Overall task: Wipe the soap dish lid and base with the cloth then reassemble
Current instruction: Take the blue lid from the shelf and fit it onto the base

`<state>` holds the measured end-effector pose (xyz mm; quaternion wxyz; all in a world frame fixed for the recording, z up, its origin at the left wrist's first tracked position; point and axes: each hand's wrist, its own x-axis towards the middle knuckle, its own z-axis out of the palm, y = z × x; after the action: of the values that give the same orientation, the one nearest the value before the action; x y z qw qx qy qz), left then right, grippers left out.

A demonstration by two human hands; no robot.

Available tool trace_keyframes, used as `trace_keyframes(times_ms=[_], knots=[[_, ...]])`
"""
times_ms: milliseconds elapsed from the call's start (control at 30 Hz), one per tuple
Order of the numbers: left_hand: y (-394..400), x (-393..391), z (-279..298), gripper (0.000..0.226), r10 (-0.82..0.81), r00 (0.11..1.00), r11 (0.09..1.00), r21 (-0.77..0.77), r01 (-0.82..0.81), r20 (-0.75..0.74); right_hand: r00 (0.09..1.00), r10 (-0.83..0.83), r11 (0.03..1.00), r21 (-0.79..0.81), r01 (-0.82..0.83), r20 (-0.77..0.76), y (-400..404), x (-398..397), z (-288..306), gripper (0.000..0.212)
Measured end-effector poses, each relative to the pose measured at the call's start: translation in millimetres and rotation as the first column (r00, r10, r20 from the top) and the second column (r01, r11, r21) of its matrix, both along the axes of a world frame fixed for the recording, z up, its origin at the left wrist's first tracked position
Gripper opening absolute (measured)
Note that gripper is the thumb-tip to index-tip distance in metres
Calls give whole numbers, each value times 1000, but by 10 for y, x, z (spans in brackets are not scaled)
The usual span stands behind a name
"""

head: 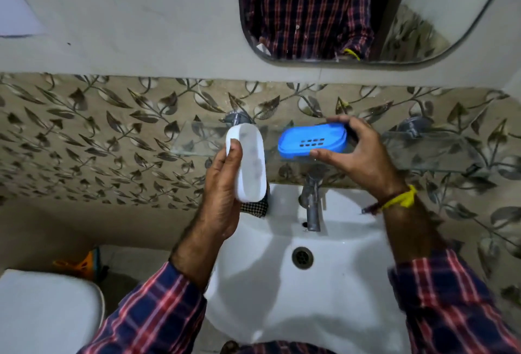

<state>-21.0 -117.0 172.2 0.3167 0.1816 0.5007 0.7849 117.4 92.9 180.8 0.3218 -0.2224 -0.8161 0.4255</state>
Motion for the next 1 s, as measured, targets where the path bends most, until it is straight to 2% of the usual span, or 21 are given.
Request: trace_keyframes(times_ms=[100, 200, 267, 367, 533, 733, 1000], knots=[[19, -41, 62, 68, 29, 998, 999, 30, -27, -62, 970, -20, 977, -210, -32, -244, -285, 146, 134, 73], [84, -7, 150, 58, 27, 982, 1000, -10, -29, -185, 934, -35, 944, -318, -86, -355, -498, 214, 249, 74], [137, 64, 179, 46, 2, 963, 998, -57, -19, -268, 929, -74, 929, -363, -68, -364, -591, 184, 275, 66], [202, 197, 143, 47, -43, 936, 995, -103, 7, -350, 917, -146, 897, -440, -35, -370, -719, 130, 214, 57], [264, 413, 34, 48, -78, 917, 993, -109, 38, -391, 902, -255, 819, -574, 9, -350, -965, 74, -34, 47], [298, 637, -62, 48, -101, 930, 994, -83, 77, -353, 860, -366, 774, -629, 69, -356, -1135, 22, -144, 57], [308, 714, -126, 49, -76, 925, 996, -77, 51, -373, 855, -401, 759, -642, 109, -328, -1207, -23, -121, 61]])
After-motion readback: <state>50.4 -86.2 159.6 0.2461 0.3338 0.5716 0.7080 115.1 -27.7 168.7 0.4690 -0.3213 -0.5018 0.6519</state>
